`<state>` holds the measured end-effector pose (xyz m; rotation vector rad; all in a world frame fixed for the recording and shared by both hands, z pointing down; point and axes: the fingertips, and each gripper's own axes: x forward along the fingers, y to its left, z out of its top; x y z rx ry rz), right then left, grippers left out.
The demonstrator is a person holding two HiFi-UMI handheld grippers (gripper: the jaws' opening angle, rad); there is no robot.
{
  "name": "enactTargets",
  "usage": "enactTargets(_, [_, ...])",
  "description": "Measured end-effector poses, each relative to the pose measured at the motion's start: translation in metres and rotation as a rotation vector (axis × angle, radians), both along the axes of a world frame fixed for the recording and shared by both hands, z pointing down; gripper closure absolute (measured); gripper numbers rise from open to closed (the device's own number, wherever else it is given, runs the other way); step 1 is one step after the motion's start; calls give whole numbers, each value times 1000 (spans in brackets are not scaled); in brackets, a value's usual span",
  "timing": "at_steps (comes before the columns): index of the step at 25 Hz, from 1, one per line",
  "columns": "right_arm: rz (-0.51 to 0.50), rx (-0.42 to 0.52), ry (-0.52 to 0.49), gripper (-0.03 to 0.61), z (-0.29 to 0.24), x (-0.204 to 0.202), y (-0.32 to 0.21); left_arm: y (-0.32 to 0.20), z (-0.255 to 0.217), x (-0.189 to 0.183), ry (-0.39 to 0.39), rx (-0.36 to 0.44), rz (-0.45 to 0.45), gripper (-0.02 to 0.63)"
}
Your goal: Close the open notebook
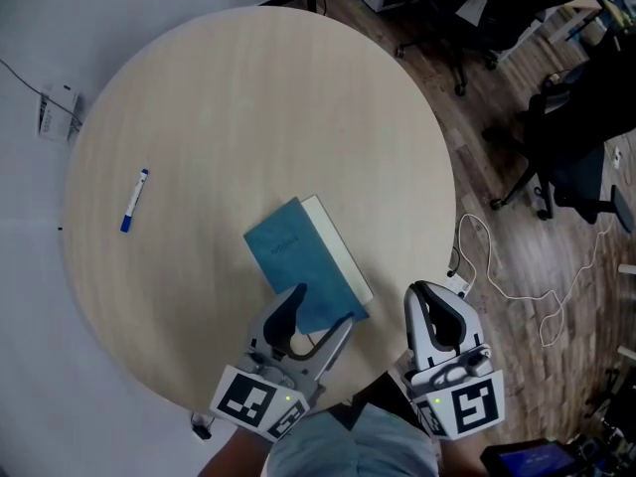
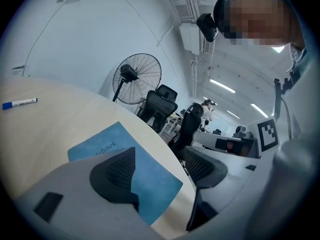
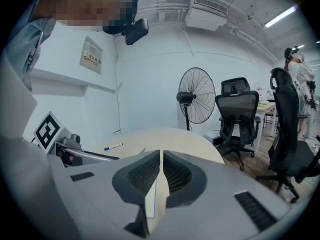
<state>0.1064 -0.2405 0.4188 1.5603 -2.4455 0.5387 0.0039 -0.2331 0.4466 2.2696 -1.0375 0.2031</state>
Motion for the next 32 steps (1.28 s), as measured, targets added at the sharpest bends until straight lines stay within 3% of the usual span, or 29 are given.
enactTargets(10, [46,-61,-8,529,30,26,1,-9,39,23,-79,-64,48,290])
enactTargets(22, [94,-134,-14,529,80,51,-5,-24,99,40,-120,-174,79,327])
enactTargets(32, [116,-151,-26,529,92,69,-13,-25,125,51,-259,-246,99,354])
